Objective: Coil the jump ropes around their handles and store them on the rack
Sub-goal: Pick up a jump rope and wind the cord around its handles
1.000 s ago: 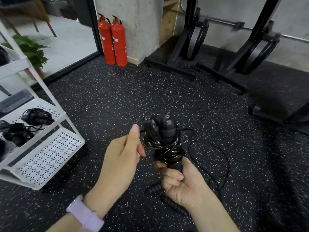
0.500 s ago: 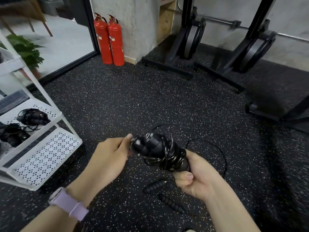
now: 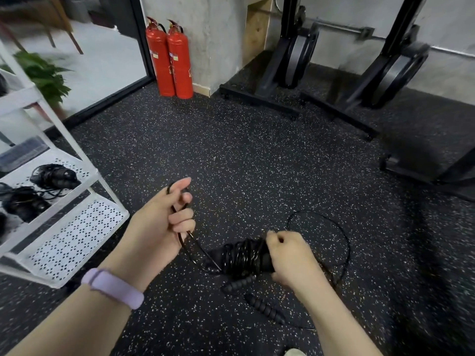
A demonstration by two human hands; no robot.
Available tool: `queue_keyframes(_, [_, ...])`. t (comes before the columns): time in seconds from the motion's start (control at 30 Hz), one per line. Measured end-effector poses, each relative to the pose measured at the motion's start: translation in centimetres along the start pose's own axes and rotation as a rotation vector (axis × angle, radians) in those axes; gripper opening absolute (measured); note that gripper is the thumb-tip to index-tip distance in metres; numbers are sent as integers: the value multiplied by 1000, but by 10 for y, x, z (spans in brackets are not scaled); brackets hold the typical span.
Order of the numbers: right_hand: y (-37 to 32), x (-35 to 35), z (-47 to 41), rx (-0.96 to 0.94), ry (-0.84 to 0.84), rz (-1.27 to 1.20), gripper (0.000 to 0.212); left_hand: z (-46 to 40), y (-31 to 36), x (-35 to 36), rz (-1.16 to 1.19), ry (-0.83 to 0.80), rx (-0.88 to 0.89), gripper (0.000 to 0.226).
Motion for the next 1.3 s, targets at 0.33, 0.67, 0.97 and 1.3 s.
queue_keyframes(0.33, [13,-36,-21,127,465,-565,41,34,-38,-8,-298,151,-194,25])
queue_keyframes(0.67, [18,-11,-15,556,179,-1226,28,62,-78,4,-1193,-166,-267,19])
queue_keyframes(0.97, [7,-25,-18,180,365,-860,30,49,-41,8,-1800,-100,522,32])
queue_keyframes(1.3, [7,-52,-18,-7,610,-670,44,61,-25,15,-2211,111,1147,42])
Point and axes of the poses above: each hand's wrist, its own z-axis away from the middle knuckle, its own x-axis out of the palm, y = z × x, the point moved 6 cm from there along -z, towards the middle knuckle, and after that the axes turned 11 degrees about y, right-handed, at the moved point
